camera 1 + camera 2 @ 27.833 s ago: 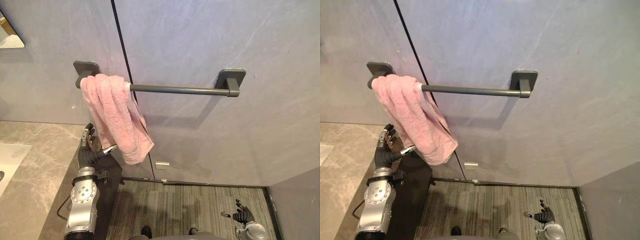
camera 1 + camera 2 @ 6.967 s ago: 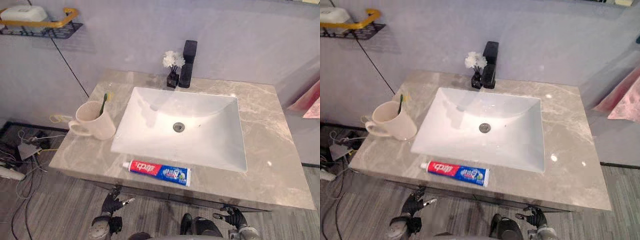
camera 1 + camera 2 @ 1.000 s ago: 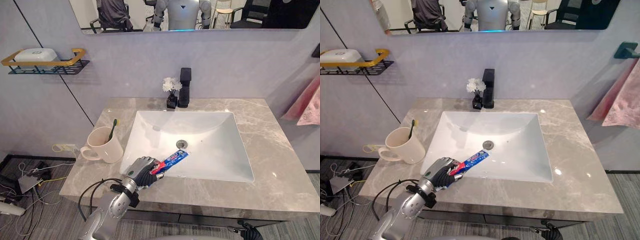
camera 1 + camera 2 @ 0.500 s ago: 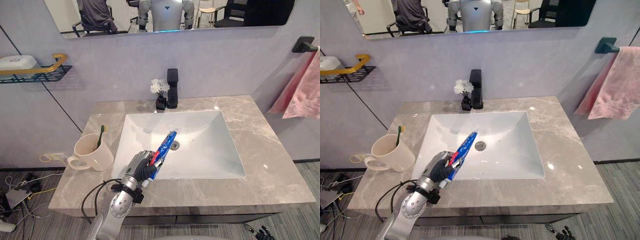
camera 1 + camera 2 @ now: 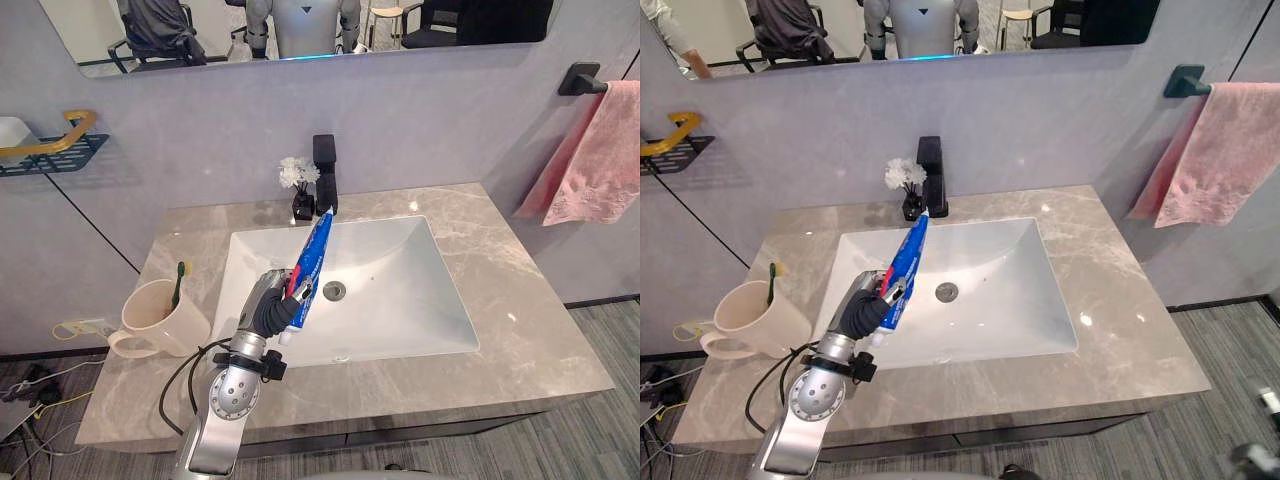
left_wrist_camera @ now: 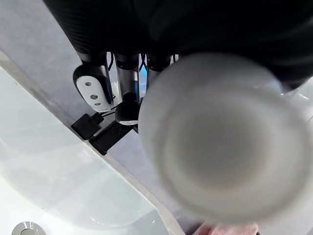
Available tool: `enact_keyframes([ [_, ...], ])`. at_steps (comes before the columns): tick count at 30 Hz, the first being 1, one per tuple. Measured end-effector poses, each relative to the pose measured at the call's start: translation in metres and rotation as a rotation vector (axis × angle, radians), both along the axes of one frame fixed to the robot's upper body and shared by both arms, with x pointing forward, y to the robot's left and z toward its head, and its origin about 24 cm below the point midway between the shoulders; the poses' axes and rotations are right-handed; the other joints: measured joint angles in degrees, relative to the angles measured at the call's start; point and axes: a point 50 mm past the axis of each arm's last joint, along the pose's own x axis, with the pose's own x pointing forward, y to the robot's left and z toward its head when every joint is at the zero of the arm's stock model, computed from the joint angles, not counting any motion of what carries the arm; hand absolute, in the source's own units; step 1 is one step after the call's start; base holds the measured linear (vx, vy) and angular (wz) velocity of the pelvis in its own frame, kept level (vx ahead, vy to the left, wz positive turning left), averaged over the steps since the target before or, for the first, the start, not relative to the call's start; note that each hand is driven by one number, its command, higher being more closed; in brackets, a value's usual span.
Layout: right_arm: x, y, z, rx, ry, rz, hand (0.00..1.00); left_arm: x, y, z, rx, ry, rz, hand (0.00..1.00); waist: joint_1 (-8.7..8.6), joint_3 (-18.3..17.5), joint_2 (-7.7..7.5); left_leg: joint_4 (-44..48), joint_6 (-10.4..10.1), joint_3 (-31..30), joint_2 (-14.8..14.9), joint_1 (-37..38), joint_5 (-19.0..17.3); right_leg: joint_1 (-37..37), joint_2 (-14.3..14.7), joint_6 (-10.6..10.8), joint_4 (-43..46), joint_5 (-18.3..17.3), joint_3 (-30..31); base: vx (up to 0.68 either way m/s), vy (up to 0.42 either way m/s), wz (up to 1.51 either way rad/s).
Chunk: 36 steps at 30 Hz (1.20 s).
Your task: Organize washtable
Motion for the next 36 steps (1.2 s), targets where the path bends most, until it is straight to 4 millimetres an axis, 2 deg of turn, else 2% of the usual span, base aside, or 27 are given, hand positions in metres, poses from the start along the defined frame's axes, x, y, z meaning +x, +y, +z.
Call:
enact_keyframes([
  [1,0.002,0.001,0.01,-0.042,-0.018,0.017,0.0,0.0,0.0,0.0,0.002,0.002,-0.004,1.0,-0.17,-0.08,-0.14,0.0,0.0,0.02,0.0,-0.1,-0.01,-0.13,0.0,0.0,0.0,0.0,0.02,-0.01,-0.002,-0.03],
  [3,0.02,0.009,0.04,-0.164,-0.096,0.093,0.0,-0.003,-0.001,0.002,-0.01,0.003,-0.02,1.0,-0.81,-0.07,-0.65,0.0,0.0,0.22,0.01,-0.48,-0.01,-1.02,-0.03,0.03,0.58,-0.03,0.35,-0.01,0.002,-0.08],
  [4,0.025,0.011,0.047,-0.191,-0.116,0.116,0.0,-0.003,-0.001,0.003,-0.018,0.005,-0.026,1.0,-0.81,0.0,-0.77,0.0,0.01,0.32,0.0,-0.44,-0.02,-1.06,-0.04,0.03,0.6,-0.03,0.47,-0.02,0.005,-0.1],
  [6,0.052,0.028,0.072,-0.29,-0.198,0.243,0.0,-0.004,-0.003,0.005,-0.039,0.002,-0.046,1.0,-0.71,0.08,-0.97,0.0,0.07,0.8,-0.06,-0.43,-0.07,-1.5,-0.15,0.04,1.01,-0.03,0.93,-0.03,0.01,-0.11],
  [7,0.061,0.034,0.079,-0.311,-0.223,0.285,0.0,-0.005,-0.006,0.006,-0.045,0.002,-0.057,1.0,-0.66,0.03,-0.88,0.0,0.07,0.96,-0.07,-0.49,-0.06,-1.72,-0.18,0.04,1.22,-0.04,1.11,-0.03,0.014,-0.09],
  [9,0.096,0.06,0.097,-0.353,-0.321,0.468,0.0,-0.006,-0.013,0.005,-0.079,0.01,-0.094,1.0,-0.42,-0.19,-0.75,0.01,0.08,0.94,-0.16,-0.45,-0.06,-1.75,-0.29,0.06,1.49,-0.05,1.07,0.0,0.0,0.0],
  [11,0.113,0.079,0.106,-0.375,-0.355,0.578,0.0,-0.007,-0.021,0.005,-0.087,0.013,-0.13,1.0,0.47,-0.45,-0.35,0.01,0.09,0.82,-0.17,-0.48,-0.04,-1.75,-0.3,0.06,1.5,-0.04,0.93,-0.02,-0.004,0.06],
  [12,0.127,0.096,0.112,-0.379,-0.388,0.684,0.0,-0.009,-0.028,0.005,-0.101,0.016,-0.16,1.0,0.97,-0.49,-0.33,0.03,0.1,0.3,-0.16,-0.61,-0.01,-1.62,-0.31,0.06,1.5,-0.05,0.34,-0.01,-0.012,0.16],
  [14,0.14,0.117,0.115,-0.358,-0.43,0.803,0.0,-0.01,-0.032,0.005,-0.106,0.018,-0.181,1.0,1.45,-0.69,-0.24,0.21,0.12,-0.55,-0.16,-0.93,0.02,-1.48,-0.35,0.05,1.57,-0.04,-0.49,0.0,-0.012,0.25],
  [17,0.157,0.144,0.109,-0.3,-0.439,0.968,0.0,-0.011,-0.039,0.005,-0.125,0.02,-0.21,1.0,2.14,-0.82,-0.16,0.34,0.13,-1.88,-0.24,-0.9,0.03,-0.67,-0.47,0.04,1.59,-0.03,-2.02,0.01,-0.001,0.24],
  [20,0.171,0.179,0.091,-0.218,-0.387,1.153,0.0,-0.01,-0.045,0.009,-0.134,0.005,-0.242,1.0,2.67,-1.14,-0.17,0.35,0.17,-3.37,-0.37,-0.91,0.06,0.11,-0.58,0.02,1.61,-0.02,-3.53,0.01,0.005,0.27],
  [24,0.178,0.213,0.067,-0.076,-0.355,1.301,0.0,-0.008,-0.052,0.014,-0.141,-0.026,-0.264,1.0,3.87,-1.17,-0.14,0.33,0.32,-4.39,-0.6,-1.01,0.16,0.46,-0.83,0.02,1.59,-0.02,-4.73,-0.01,0.008,0.12],
  [28,0.18,0.242,0.051,0.052,-0.343,1.403,0.0,-0.007,-0.057,0.019,-0.15,-0.052,-0.276,1.0,3.94,-1.18,-0.11,0.28,0.72,-5.45,-1.15,-0.94,0.44,1.33,-1.31,0.02,1.45,-0.02,-6.16,-0.03,0.015,0.19],
  [29,0.179,0.256,0.043,0.118,-0.345,1.445,0.0,-0.006,-0.056,0.02,-0.156,-0.063,-0.263,1.0,4.13,-1.2,-0.08,0.12,0.89,-5.85,-1.35,-0.96,0.56,1.33,-1.49,0.03,1.44,-0.02,-6.28,-0.04,0.017,0.12],
  [33,0.177,0.271,0.03,0.235,-0.329,1.482,0.0,-0.004,-0.055,0.022,-0.17,-0.088,-0.234,1.0,4.51,-1.2,-0.09,-0.16,1.27,-6.38,-2.01,-1.28,1.13,1.41,-2.11,0.03,1.39,-0.02,-6.9,-0.05,0.017,0.12],
  [36,0.18,0.272,0.02,0.291,-0.305,1.459,0.0,-0.002,-0.054,0.026,-0.184,-0.12,-0.209,1.0,4.62,-1.2,-0.1,-0.25,1.58,-6.47,-2.35,-1.34,1.42,1.44,-2.4,0.03,1.37,-0.02,-7.63,-0.07,0.013,0.04],
])
